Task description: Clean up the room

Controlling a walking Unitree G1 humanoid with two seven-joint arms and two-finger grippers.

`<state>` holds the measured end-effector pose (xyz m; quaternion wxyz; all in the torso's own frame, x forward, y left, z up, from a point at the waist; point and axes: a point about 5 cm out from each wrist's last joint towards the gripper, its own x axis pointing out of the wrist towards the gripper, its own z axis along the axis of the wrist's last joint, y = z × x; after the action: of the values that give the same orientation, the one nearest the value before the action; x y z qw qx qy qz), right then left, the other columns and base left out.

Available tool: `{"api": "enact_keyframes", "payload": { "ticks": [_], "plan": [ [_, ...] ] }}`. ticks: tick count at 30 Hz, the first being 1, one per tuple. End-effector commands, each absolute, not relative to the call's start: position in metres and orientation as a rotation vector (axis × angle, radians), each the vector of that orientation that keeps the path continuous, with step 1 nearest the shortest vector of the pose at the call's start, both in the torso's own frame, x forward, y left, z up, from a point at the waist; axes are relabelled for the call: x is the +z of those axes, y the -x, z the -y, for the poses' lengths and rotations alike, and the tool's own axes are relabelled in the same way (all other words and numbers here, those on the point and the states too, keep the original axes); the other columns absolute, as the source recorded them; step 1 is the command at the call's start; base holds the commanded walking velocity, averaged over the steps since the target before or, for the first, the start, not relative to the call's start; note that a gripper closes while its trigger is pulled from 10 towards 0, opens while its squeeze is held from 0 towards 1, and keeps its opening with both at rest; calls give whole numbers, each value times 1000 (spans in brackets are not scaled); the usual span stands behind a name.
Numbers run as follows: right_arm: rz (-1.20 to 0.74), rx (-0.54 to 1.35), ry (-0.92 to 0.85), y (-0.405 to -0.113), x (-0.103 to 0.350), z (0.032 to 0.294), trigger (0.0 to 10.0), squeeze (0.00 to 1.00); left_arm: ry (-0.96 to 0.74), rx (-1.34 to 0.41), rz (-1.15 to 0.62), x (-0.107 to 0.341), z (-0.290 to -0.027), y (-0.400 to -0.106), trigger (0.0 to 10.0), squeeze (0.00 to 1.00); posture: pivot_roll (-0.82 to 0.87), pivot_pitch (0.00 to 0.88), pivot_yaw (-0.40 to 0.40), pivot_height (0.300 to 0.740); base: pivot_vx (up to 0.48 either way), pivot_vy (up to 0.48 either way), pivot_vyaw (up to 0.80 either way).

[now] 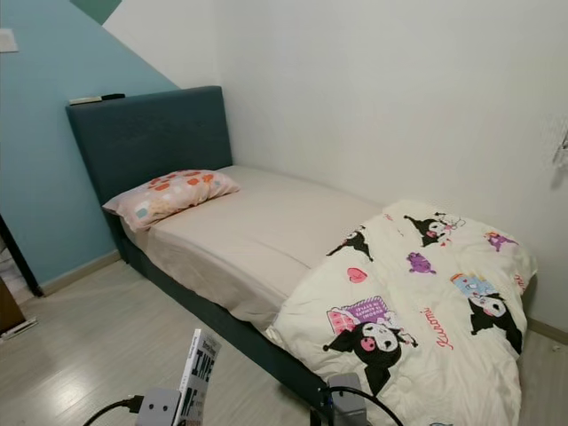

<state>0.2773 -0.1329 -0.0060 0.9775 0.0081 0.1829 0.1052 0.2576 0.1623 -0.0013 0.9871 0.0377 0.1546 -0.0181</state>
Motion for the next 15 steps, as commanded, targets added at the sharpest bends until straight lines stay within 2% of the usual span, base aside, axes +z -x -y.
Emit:
{"api": "enact_keyframes", "payload": {
  "ticks": [1,15],
  "plan": [
    [-393,209,-25,-273,-11,134,10000,0,-55,-33,-268,5,-162,-260,10000,0,18,93,-3,740,0,0,0],
    [-391,211,-28,-272,-11,133,10000,0,-44,-49,-255,7,-161,-260,10000,0,18,95,-2,740,357,0,0]
  ]
}}
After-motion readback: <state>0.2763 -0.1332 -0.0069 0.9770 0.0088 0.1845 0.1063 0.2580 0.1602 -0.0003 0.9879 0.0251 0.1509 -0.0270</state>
